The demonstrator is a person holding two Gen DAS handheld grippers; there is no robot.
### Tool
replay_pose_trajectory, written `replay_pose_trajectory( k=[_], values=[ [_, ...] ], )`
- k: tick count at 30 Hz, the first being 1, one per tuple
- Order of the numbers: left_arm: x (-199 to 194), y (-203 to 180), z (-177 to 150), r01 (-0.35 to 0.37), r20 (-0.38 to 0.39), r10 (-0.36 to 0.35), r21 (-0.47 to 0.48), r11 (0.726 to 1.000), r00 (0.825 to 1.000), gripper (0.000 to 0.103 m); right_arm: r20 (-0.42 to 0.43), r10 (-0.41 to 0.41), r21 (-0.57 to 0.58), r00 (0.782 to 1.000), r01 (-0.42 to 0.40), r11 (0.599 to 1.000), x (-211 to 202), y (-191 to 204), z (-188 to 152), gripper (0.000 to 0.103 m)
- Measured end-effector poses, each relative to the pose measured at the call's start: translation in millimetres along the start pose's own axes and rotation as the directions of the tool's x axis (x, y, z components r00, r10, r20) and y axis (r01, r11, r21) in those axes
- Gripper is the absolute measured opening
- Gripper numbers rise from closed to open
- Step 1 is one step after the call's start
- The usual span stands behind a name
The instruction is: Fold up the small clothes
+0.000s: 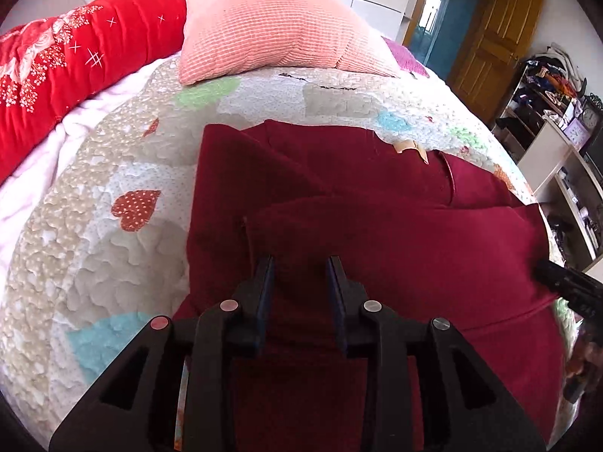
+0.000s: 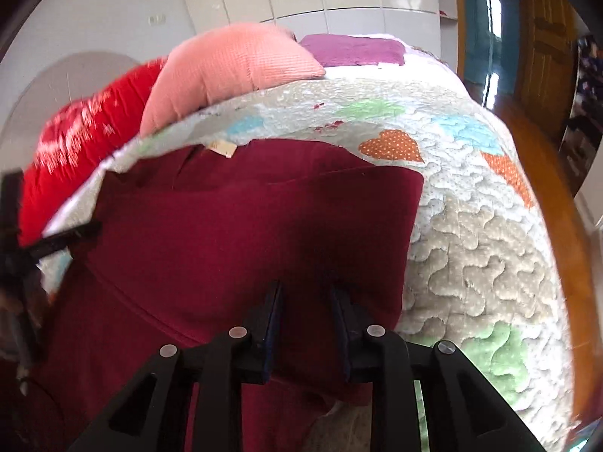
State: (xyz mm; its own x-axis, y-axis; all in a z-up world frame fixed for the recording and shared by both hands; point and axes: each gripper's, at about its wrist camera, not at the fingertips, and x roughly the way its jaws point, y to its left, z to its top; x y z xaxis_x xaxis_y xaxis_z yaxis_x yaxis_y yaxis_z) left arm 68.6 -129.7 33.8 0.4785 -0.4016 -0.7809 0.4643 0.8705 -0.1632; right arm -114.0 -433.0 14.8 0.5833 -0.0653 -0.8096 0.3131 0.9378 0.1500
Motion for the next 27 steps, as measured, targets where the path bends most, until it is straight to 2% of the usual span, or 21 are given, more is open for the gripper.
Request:
replay_pose_trajectory(
  k=[2,5,7,9,14,19,25,27],
  values=[
    [-5,1,1,-0.002,0.003,0.001,0.002,1.000,1.000,0.027,0.000,0.010,0.028,1.000,-0.010,1.000,-19,0,2,0.023],
    [-14,5,-1,0.006,0.012,-0.006,-0.013,1.000,1.000,0.027,0.016,-0.009,-0.029,1.000,0.009,1.000,-42,16,-10,0.025],
    [-14,6,-3,0.002,0.006,-0.002,-0.023,1.000,1.000,0.027,-0.033,-0.047,-0.035,0.998,0.046,0.998,-35,18,-19,0.025],
    [-14,4,-7,-0.008,-0.006,0.007,-0.028,1.000,1.000,0.027,-0.045,-0.057,-0.007,0.997,0.057,0.998,-21,14,-25,0.025],
    [-39,-1,-16,0.012,-0.002,-0.012,-0.013,1.000,1.000,0.027,-0.008,-0.016,0.080,1.000,0.016,0.997,-44,14,-23,0.025],
    [-68,-4,-32,0.019,-0.001,-0.019,0.012,1.000,1.000,0.027,0.027,0.011,0.090,1.000,-0.014,0.996,-87,28,-41,0.026],
    [-95,-8,-59,0.008,-0.020,-0.006,0.054,0.999,1.000,0.027,0.060,0.038,0.106,0.997,-0.044,0.993,-130,42,-71,0.038],
    [-100,-8,-67,0.014,-0.039,-0.012,0.055,0.998,0.999,0.034,0.077,0.049,0.107,0.996,-0.057,0.993,-146,45,-81,0.038]
  ],
)
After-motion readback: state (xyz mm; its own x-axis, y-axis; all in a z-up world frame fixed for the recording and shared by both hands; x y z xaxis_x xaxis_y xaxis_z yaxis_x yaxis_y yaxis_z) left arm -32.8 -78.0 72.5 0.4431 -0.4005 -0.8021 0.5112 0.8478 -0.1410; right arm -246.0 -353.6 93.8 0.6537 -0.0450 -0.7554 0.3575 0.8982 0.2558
